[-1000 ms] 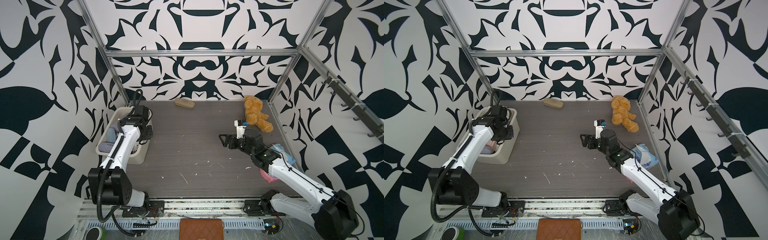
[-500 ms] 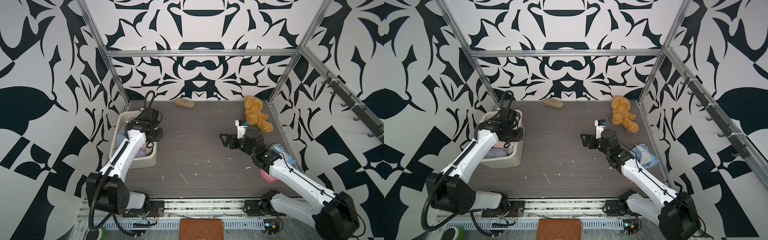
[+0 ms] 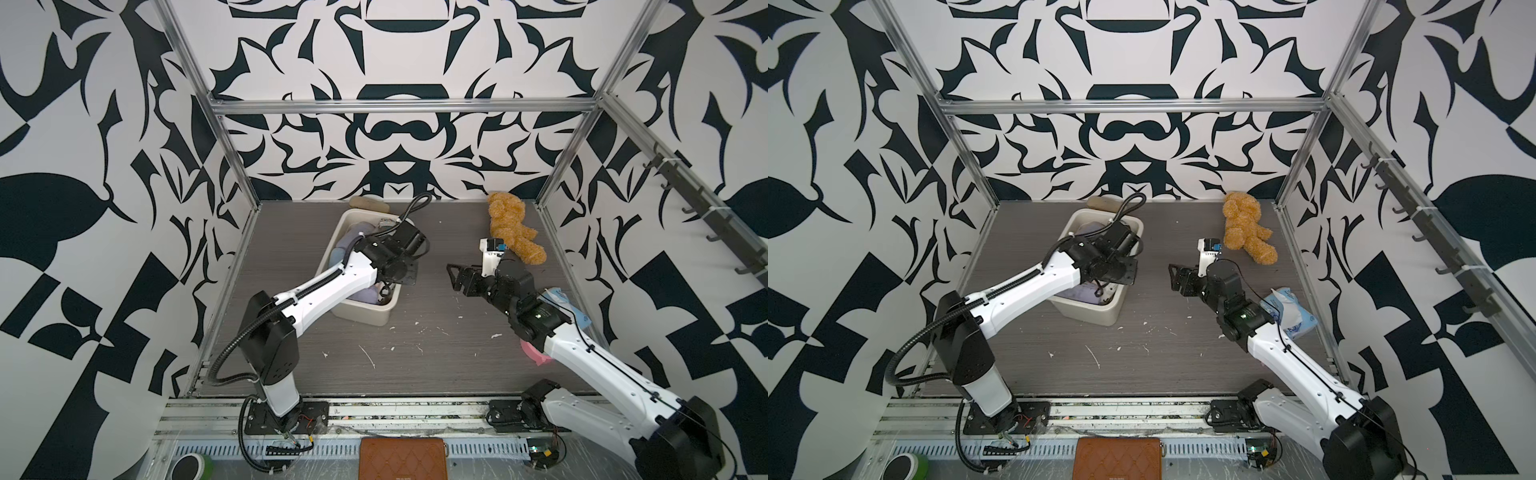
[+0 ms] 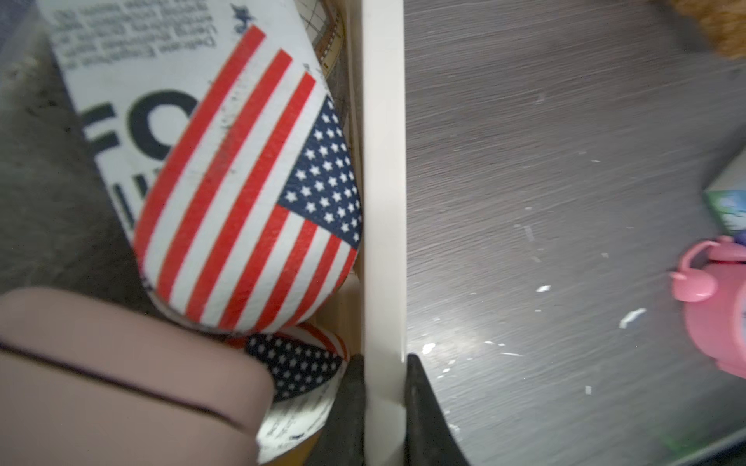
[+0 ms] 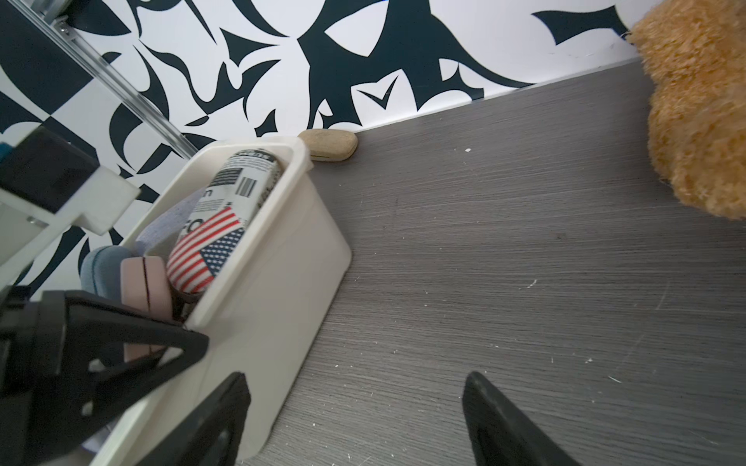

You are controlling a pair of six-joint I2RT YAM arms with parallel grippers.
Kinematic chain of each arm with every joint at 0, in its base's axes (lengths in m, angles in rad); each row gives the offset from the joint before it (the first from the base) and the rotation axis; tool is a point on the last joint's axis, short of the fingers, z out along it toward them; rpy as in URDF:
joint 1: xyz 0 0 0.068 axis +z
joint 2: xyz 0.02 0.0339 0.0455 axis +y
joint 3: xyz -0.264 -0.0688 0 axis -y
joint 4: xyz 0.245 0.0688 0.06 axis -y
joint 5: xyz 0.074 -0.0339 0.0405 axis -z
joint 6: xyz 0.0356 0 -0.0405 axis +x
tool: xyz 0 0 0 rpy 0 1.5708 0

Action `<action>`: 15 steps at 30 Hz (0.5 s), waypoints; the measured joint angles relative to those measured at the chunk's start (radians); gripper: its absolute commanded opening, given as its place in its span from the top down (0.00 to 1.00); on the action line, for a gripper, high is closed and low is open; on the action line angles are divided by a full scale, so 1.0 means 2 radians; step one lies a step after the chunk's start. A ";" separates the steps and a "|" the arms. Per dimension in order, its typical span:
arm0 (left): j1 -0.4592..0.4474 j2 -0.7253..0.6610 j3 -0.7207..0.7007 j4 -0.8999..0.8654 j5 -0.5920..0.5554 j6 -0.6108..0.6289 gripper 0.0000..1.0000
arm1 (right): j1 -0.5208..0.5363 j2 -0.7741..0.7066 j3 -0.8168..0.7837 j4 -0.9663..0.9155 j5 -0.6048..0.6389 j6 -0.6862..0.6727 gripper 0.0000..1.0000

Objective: Put the glasses cases into the storage boxes
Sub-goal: Move the storage box to the center of the board.

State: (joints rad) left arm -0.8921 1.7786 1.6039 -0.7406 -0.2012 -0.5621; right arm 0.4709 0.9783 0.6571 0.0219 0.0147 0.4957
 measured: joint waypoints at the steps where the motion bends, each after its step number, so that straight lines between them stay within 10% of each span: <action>1: -0.011 0.012 0.011 0.011 0.003 -0.006 1.00 | -0.001 -0.002 0.000 -0.002 0.004 0.000 0.14; 15: -0.046 0.069 0.136 0.087 0.047 0.018 0.35 | -0.019 -0.072 -0.014 -0.013 0.087 0.003 0.16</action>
State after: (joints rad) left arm -0.9833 1.9160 1.8763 -0.5671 -0.1081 -0.5259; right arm 0.4324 0.8337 0.6281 -0.0036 0.1883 0.5018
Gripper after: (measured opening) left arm 0.597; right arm 0.841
